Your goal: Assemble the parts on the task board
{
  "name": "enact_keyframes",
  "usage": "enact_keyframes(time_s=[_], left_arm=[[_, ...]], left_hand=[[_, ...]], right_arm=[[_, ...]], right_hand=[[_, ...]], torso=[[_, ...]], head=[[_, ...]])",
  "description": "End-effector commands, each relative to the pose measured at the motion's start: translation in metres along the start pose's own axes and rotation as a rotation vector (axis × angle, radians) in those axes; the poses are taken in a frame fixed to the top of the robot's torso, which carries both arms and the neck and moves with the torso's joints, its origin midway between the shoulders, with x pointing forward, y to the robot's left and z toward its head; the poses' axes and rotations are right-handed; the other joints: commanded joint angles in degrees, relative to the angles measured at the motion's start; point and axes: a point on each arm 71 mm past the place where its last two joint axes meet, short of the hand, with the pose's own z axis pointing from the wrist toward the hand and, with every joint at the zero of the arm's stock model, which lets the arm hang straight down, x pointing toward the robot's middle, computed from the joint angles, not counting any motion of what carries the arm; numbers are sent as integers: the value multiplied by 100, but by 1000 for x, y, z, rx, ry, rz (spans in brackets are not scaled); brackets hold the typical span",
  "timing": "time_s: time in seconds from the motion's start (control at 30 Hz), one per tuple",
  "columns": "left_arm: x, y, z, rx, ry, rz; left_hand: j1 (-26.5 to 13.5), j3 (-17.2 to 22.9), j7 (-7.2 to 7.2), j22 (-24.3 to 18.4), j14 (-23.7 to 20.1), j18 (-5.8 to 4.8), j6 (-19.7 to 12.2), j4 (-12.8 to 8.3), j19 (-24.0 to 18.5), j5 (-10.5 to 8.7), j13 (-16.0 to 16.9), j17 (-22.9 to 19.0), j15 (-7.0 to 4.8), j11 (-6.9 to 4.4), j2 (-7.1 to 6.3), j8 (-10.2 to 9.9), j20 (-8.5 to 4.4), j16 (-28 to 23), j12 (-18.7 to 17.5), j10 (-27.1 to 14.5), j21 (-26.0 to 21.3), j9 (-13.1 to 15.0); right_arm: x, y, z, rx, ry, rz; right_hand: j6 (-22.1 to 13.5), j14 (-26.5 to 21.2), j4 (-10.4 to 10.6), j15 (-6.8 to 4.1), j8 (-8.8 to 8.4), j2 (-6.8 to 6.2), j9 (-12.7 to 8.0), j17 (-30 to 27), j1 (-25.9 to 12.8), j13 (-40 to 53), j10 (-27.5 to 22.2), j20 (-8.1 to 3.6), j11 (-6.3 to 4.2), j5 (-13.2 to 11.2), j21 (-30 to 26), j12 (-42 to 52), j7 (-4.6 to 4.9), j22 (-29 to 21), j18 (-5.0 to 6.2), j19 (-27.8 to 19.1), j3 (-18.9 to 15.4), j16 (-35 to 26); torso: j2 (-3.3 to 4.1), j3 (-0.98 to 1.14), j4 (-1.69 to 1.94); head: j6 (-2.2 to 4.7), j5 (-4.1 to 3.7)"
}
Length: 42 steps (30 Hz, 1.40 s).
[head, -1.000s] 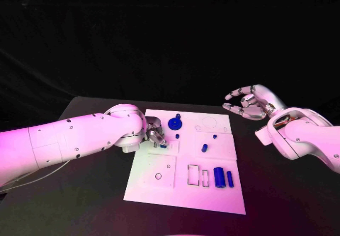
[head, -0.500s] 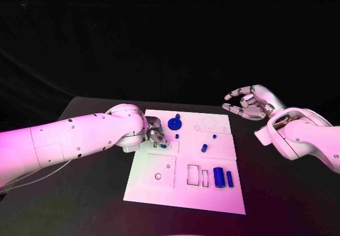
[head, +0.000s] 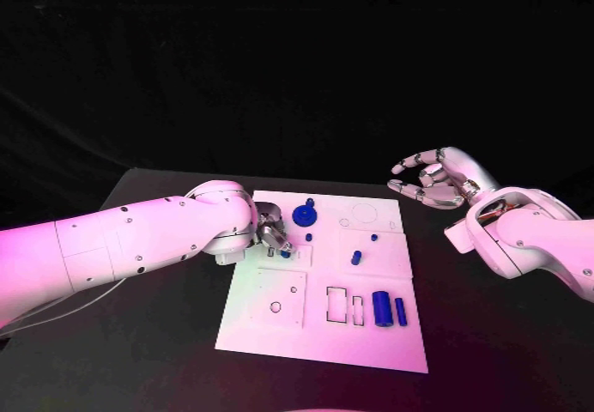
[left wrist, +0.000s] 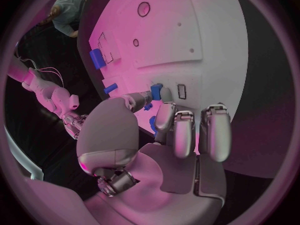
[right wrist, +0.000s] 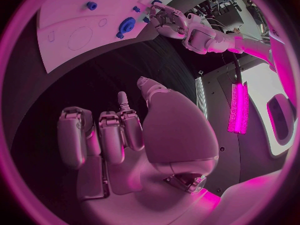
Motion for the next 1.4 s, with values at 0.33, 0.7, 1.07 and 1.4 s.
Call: enact_keyframes(time_s=[0.33,0.7,1.07,1.4], left_arm=[[5,-3,2,2,30,9],[5,-1,3,-5,40,15],[5,-1,3,-6,49,21],[5,0,3,-7,51,22]], left_hand=[[-53,-113,9,381,605,-64,-3,56,82,-28,20,1509,-32,12,67,-37,-36,20,33,33,33,16],[-306,-471,17,419,605,-72,50,331,102,-31,45,1509,-25,20,37,-66,-30,20,45,48,45,28],[-346,-618,16,428,605,-73,61,399,108,-29,52,1509,-25,21,-2,-76,-29,20,49,52,48,33],[-350,-693,14,432,605,-74,67,422,109,-29,65,1509,-26,19,-28,-80,-28,20,58,60,49,37]], right_arm=[[1,2,0,-16,7,-7],[1,1,-1,-17,5,-8],[0,1,-1,-17,5,-8],[0,1,-1,-18,4,-9]], right_hand=[[-18,587,44,-31,36,-20,8,1466,-67,761,-5,-39,-35,33,-38,19,-32,785,113,15,-12,22],[-19,586,48,-32,39,-22,8,1460,-70,758,-8,-39,-36,34,-40,17,-33,784,114,14,-14,20],[-22,587,52,-33,43,-27,7,1463,-71,756,-9,-40,-37,31,-39,15,-34,786,113,15,-18,21],[-23,586,54,-33,44,-28,7,1460,-72,753,-11,-40,-37,29,-42,13,-34,784,114,14,-19,20]], torso=[[-2,2,0],[-6,1,0],[-4,-1,0],[-4,-1,3]], head=[[2,-4],[-9,-19],[-14,-19],[-25,-14]])
